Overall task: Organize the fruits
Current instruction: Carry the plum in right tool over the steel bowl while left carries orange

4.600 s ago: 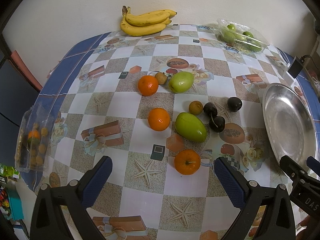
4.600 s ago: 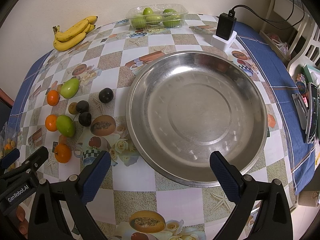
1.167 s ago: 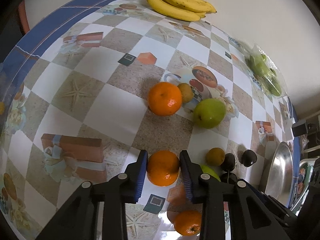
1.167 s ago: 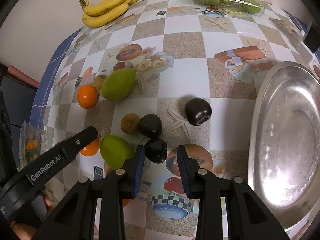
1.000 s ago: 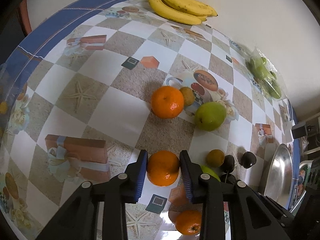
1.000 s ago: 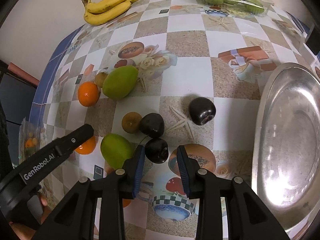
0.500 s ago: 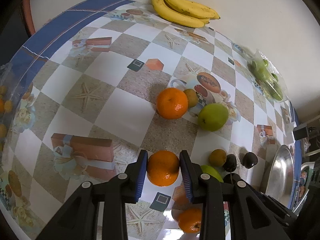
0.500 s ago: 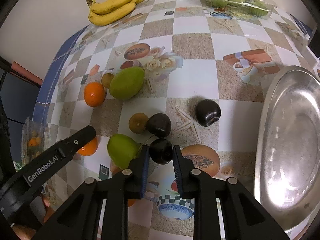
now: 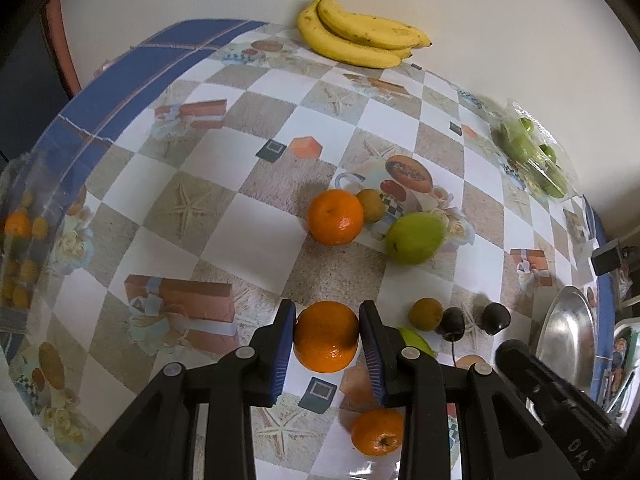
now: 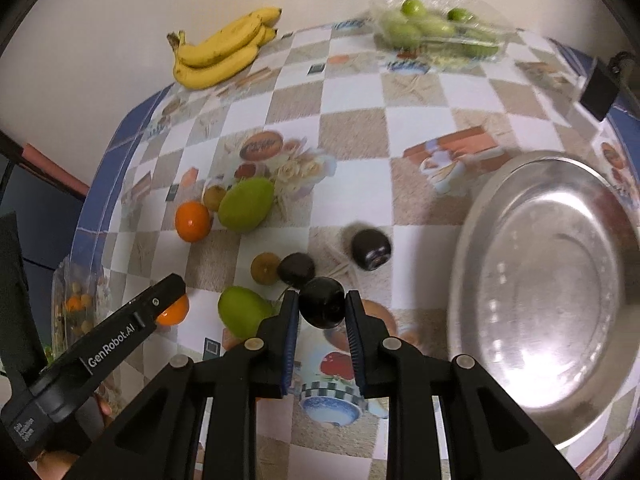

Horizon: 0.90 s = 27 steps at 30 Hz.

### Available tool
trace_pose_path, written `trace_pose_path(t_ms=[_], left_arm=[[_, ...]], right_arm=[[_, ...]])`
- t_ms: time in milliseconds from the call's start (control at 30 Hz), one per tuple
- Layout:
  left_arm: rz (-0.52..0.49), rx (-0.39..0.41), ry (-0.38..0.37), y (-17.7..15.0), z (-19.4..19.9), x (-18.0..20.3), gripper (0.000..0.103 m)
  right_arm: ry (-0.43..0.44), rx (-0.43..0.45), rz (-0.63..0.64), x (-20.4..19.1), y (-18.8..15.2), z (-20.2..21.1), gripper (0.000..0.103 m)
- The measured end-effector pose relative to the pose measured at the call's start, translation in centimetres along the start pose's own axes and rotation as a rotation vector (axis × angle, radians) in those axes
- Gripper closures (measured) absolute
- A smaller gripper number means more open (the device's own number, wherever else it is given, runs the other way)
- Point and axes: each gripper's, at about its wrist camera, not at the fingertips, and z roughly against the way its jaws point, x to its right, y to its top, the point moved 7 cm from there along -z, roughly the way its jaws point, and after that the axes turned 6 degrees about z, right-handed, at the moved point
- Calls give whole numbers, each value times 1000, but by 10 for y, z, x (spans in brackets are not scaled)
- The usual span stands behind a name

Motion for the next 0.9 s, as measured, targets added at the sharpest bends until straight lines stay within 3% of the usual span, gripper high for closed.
trace_pose_path(t_ms=[433, 900], left_arm=[[-113, 75, 34, -3, 25, 51, 68], [-372, 88, -54, -41, 33, 183, 68]], right_arm=[[-55, 78, -116, 52, 5, 34, 79], [-240, 143, -304, 155, -9, 78, 79]])
